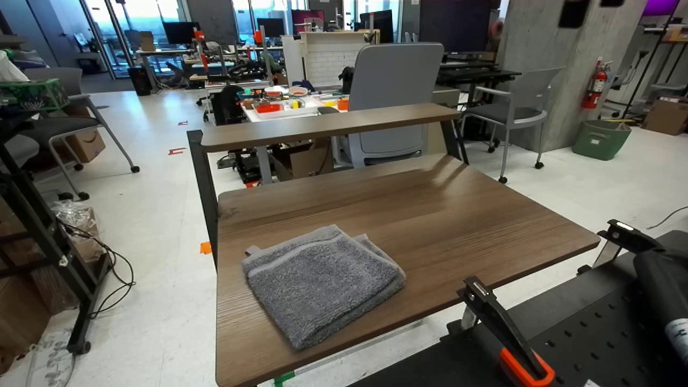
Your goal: Slide the grey towel to the right
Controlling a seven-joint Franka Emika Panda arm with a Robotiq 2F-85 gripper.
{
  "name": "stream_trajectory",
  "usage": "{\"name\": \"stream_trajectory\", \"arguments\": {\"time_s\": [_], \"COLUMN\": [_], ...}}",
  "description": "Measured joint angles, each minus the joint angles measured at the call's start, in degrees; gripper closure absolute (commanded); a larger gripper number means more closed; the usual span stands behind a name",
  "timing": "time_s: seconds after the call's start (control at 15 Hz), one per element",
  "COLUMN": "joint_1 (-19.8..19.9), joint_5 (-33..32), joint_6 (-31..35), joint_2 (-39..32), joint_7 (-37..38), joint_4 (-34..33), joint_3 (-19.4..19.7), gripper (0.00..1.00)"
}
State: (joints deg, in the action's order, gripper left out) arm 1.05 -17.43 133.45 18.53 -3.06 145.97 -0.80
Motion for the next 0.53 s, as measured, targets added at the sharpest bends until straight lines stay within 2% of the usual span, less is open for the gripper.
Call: {"name": "stream_trajectory", "arguments": {"time_s": [0.33, 0.53], "joint_1": [-3.99, -5.78], "joint_5": [0.07, -0.01], "joint_6": [15.04, 20.05], "joint_2": [-13.53, -23.04], "joint_7": [0.29, 0.28], "joint_4": [-0.28, -3.13], "joint_3": [-3.05, -4.58], "gripper": [0.0, 0.0]}}
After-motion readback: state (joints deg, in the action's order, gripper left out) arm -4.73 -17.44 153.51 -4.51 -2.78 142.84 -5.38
